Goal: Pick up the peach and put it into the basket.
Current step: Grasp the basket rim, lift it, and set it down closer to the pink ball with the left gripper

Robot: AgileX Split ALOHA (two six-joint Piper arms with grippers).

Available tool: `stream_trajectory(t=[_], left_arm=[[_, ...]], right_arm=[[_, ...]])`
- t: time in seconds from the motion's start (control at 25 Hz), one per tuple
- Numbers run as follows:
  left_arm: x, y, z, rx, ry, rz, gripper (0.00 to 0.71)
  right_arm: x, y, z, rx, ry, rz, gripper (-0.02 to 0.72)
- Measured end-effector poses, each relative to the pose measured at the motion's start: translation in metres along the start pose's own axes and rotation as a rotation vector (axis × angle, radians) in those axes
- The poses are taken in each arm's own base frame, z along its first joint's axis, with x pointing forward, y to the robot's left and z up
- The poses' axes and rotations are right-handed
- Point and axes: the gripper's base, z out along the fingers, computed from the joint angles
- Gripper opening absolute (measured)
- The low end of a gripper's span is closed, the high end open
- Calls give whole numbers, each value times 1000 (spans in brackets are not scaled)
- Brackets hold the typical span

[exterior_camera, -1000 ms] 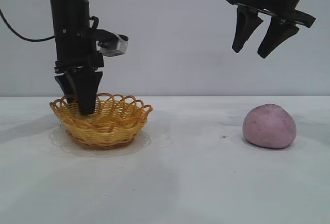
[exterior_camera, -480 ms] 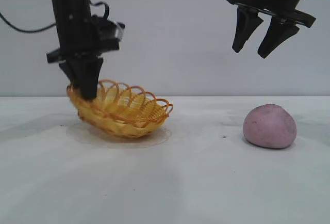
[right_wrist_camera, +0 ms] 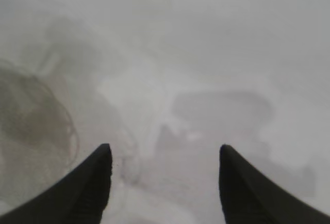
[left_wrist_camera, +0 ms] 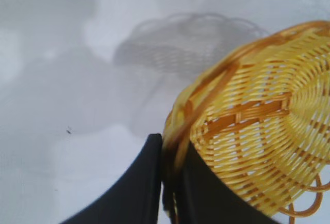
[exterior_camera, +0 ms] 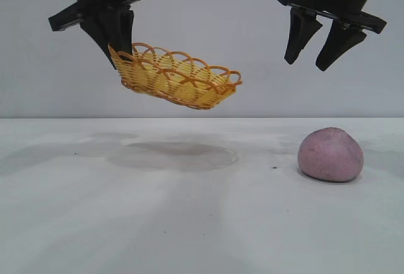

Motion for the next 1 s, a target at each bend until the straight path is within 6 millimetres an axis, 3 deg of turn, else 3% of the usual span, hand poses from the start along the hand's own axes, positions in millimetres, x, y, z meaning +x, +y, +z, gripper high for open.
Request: stream_trajectory(t=[0.16,0.48,1.0], left_arm=[[28,1,14,55,43,-72,0],[70,2,46,181,-52,-213,0],[67,9,83,243,-86,-248,0]], right_arm=[[-1,0,0,2,-6,0,393],[-1,0,0,3,-7,0,393],[-1,0,0,4,-9,0,393]])
